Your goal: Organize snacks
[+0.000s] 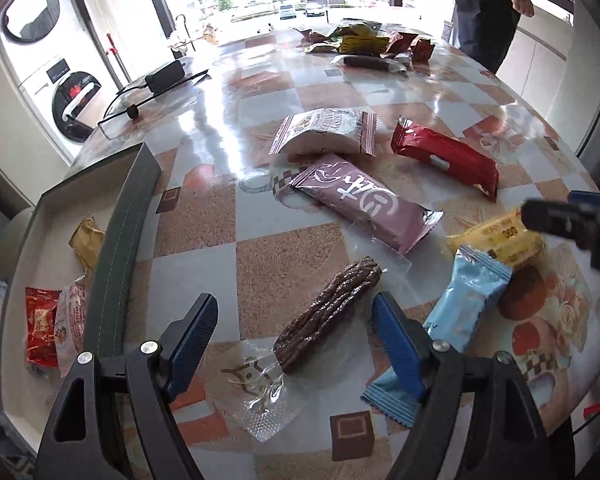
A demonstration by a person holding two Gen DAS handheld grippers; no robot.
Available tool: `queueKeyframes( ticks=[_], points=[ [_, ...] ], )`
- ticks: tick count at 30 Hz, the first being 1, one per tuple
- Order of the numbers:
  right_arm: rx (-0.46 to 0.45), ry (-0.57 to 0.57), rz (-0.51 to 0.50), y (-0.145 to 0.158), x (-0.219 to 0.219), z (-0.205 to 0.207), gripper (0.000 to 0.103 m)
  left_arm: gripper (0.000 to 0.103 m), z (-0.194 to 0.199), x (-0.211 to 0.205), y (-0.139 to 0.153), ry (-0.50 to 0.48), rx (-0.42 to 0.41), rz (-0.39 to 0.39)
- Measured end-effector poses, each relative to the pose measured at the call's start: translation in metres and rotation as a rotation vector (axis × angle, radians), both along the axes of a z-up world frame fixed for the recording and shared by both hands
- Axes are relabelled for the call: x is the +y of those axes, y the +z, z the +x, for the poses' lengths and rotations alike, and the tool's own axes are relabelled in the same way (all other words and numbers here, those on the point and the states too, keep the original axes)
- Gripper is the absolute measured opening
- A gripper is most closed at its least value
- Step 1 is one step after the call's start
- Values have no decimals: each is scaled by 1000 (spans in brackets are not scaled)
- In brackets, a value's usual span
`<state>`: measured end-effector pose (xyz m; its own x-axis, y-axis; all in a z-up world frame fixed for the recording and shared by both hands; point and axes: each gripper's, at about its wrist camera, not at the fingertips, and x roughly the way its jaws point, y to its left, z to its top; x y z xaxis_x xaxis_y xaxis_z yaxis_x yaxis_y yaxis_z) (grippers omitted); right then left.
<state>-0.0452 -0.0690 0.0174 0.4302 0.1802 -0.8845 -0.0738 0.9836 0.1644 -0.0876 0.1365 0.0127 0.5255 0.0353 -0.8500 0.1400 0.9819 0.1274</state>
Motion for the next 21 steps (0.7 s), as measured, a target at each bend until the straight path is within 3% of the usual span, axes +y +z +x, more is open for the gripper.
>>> queueKeyframes(
  ticks=[7,11,14,16,21],
  points=[
    [21,38,-141,-13,17,21,103,84,-3,-6,3,-34,-3,45],
    [20,18,-175,-17,-1,12,103,88,9,12,2,170,26,-4],
    [11,37,-171,-17,-12,2,103,88,11,28,0,257,77,-126],
    [2,69,-170,-17,-14,-3,103,88,8,29,2,233,86,-139],
    [-26,113,-166,-16,-15,-5,103,88,3,17,12,96,50,-46]
  ],
)
